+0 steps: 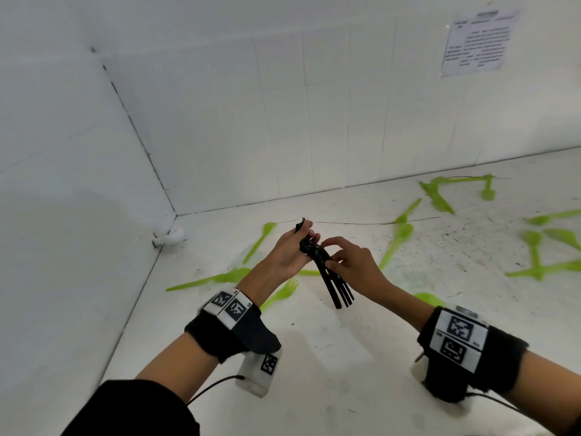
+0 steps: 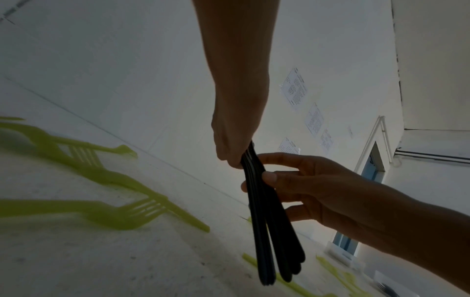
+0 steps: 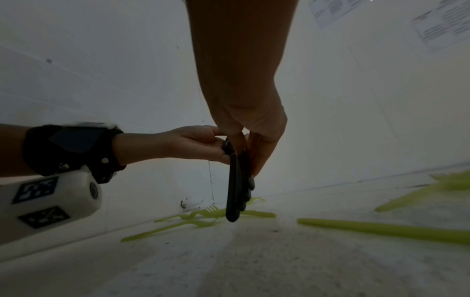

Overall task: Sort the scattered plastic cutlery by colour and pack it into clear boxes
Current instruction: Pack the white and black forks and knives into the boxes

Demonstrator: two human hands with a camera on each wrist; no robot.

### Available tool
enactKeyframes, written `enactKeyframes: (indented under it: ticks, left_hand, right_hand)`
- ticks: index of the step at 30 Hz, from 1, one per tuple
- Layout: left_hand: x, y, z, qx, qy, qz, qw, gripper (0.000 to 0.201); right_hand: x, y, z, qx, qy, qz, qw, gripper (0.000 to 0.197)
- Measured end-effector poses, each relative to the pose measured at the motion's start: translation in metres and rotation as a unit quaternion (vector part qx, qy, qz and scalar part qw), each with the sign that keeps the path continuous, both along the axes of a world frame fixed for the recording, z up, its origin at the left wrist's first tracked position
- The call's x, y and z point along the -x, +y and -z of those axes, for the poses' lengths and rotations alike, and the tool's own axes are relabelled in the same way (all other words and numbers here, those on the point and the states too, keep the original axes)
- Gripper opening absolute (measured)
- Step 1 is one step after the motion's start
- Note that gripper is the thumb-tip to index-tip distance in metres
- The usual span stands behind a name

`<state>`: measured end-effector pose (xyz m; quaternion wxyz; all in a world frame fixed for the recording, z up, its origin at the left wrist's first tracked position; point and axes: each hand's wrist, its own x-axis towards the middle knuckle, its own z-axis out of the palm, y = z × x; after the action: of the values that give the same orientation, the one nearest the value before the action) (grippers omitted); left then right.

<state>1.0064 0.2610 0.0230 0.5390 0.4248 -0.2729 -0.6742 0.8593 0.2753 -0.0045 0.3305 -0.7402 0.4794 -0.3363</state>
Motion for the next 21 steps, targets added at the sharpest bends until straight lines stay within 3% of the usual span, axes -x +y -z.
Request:
enactKeyframes:
  ticks: [7, 12, 14, 18, 21]
  left_hand:
    - [0.032, -0.01, -0.008, 0.01, 0.055, 0.006, 0.998, 0.022]
    - [0.064, -0.016, -0.019, 0.026, 0.066, 0.039, 0.997, 0.017]
    - [0.09, -0.018, -0.021, 0.042, 0.017, 0.068, 0.997, 0.016]
    - [0.122, -0.021, -0.014, 0.092, -0.189, 0.115, 0.971, 0.012]
    - [0.16, -0.022, -0.009, 0.12, -0.214, 0.175, 0.954, 0.017]
  right_hand:
    - [0.027, 0.001, -0.007, -0.044, -0.033, 0.043, 0.998, 0.011]
    - [0.055, 0.008, -0.008, -0.148, -0.122, 0.005, 0.981, 0.023]
    - [0.084, 0.013, -0.009, -0.162, -0.152, 0.02, 0.975, 0.018]
    - [0.129, 0.016, -0.013, -0.154, -0.113, 0.048, 0.98, 0.015]
    - [0.175, 0.023, -0.012, -0.144, -0.093, 0.088, 0.981, 0.01]
